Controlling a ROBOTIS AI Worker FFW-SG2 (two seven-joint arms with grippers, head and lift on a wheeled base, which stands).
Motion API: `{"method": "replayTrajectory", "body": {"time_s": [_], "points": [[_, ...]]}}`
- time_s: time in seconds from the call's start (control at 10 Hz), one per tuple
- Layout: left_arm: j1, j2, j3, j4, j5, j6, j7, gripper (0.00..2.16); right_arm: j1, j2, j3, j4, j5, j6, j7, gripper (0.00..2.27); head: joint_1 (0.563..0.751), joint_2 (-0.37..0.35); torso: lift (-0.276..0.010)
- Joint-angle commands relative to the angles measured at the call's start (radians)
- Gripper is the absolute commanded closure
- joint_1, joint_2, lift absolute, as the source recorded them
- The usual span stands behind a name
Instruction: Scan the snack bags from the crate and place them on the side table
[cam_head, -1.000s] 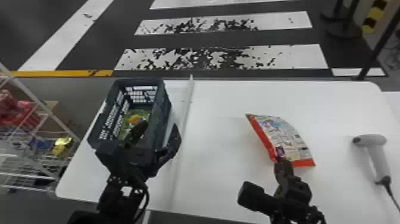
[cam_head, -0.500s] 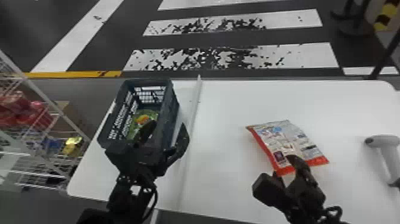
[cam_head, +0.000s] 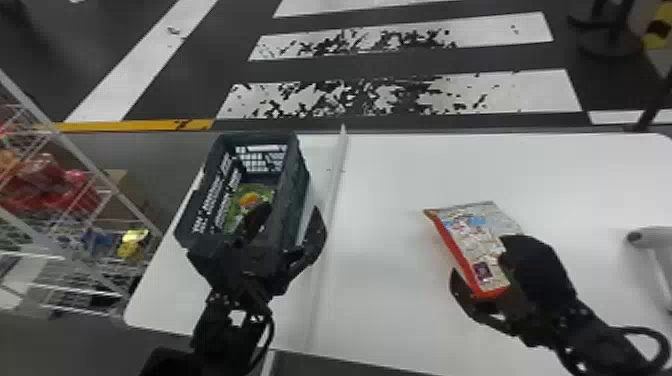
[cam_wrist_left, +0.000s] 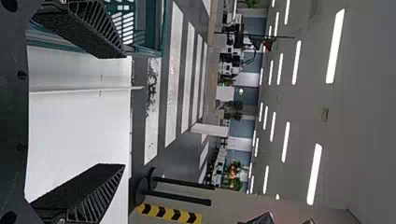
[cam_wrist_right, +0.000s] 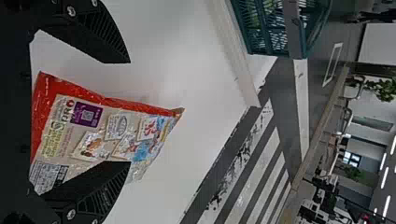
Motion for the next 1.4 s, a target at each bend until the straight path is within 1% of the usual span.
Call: {"method": "replayTrajectory", "body": {"time_s": [0.0, 0.1, 0.2, 0.3, 0.4, 0.8, 1.3], "points": [[0.000, -0.001, 0.000, 0.001, 0.001, -0.003, 0.000, 0.03, 0.001, 0.009, -0.063, -0.010, -0.118, -0.037, 0.004, 0.35, 0.695, 0.232, -0.050], [0.000, -0.001, 0.000, 0.001, 0.001, -0.003, 0.000, 0.03, 0.001, 0.014, -0.097, -0.009, -0.175, -0.071, 0.024, 0.74, 0.695, 0.229, -0.050], [0.000, -0.001, 0.000, 0.001, 0.001, -0.003, 0.000, 0.03, -0.003, 0.024, -0.121, -0.009, -0.212, -0.071, 0.042, 1.55, 0.695, 0.224, -0.050], [0.000, -0.001, 0.000, 0.001, 0.001, -0.003, 0.000, 0.03, -0.009, 0.037, -0.137, 0.002, -0.235, -0.065, 0.042, 2.26, 0.695, 0.220, -0.050], [0.000, -0.001, 0.000, 0.003, 0.001, -0.003, -0.002, 0.03, -0.026, 0.038, -0.140, 0.037, -0.241, -0.068, 0.044, 2.26, 0.695, 0.214, -0.050], [0.003, -0.004, -0.003, 0.003, 0.001, -0.003, -0.002, 0.03, -0.140, 0.056, -0.138, 0.304, -0.241, -0.191, 0.053, 2.26, 0.695, 0.197, -0.050], [0.003, -0.006, -0.012, 0.003, -0.001, -0.003, -0.002, 0.03, -0.212, 0.066, -0.132, 0.570, -0.227, -0.310, 0.078, 2.26, 0.695, 0.179, -0.050]]}}
